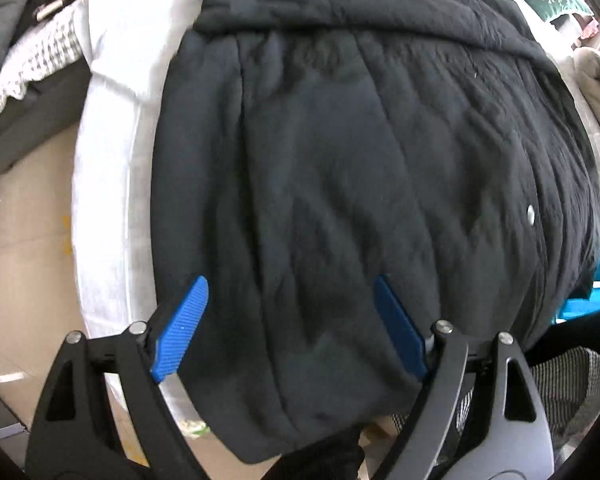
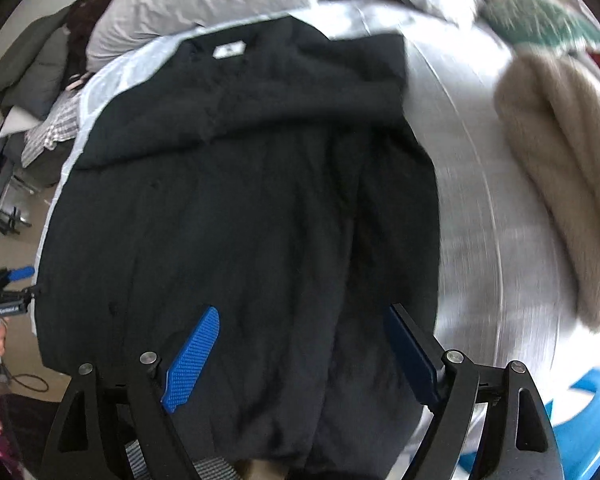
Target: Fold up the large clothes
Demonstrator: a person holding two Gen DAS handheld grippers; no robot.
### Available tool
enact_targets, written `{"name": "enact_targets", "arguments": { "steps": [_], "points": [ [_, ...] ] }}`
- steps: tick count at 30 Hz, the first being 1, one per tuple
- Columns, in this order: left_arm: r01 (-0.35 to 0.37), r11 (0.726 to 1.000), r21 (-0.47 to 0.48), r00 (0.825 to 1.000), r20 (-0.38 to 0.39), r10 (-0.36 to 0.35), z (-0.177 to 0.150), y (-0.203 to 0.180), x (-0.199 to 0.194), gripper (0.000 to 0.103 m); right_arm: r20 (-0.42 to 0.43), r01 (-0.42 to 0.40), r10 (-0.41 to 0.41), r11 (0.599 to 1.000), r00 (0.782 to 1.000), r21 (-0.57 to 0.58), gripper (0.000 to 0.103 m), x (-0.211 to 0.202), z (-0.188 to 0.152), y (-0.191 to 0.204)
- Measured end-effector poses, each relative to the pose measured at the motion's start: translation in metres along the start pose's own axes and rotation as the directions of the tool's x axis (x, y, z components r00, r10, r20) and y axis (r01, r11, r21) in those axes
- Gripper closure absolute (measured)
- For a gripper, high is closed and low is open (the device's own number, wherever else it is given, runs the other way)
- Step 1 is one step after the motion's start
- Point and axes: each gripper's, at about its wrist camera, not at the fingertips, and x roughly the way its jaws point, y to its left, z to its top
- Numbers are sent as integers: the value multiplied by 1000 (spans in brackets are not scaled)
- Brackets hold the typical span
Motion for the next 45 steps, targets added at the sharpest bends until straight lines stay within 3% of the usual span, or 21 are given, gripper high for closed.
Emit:
{"name": "enact_targets", "arguments": {
  "steps": [12,15,20,29,33,36,37,38,40,42,45],
  "points": [
    [75,993,-96,992,-91,-83,-53,48,18,18,-172,22,-4,995,985,101,17,21,-44,-50],
    [150,979,-138,982,-94,-164,-65,63,25,18,-215,27,4,990,977,141,17,28,-56,-67],
    [293,939,-179,945,-91,-313,-83,75,39,23,-270,-37,101,971,958,235,17,41,-77,-92],
    [352,922,-162,918,-132,-374,-96,79,50,30,-324,-127,225,947,919,296,18,57,-110,-105],
    [361,920,-155,911,-155,-383,-101,77,49,36,-372,-134,232,953,899,272,23,66,-124,-100],
    [368,917,-154,904,-172,-391,-104,73,52,43,-408,-132,236,955,882,267,36,73,-134,-99],
    [368,917,-152,901,-186,-392,-107,70,54,46,-414,-145,252,951,875,273,50,75,-136,-97],
    [368,917,-152,897,-203,-393,-109,68,56,54,-417,-158,267,948,869,278,58,76,-139,-95],
    [371,916,-151,892,-218,-397,-113,65,54,67,-430,-160,261,953,864,257,86,80,-136,-78],
    [367,918,-149,896,-207,-392,-112,61,46,87,-434,-151,231,966,871,212,93,76,-139,-69],
    [394,908,-140,897,-155,-413,-110,55,26,94,-410,-151,192,980,892,131,96,55,-137,-52]
  ]
}}
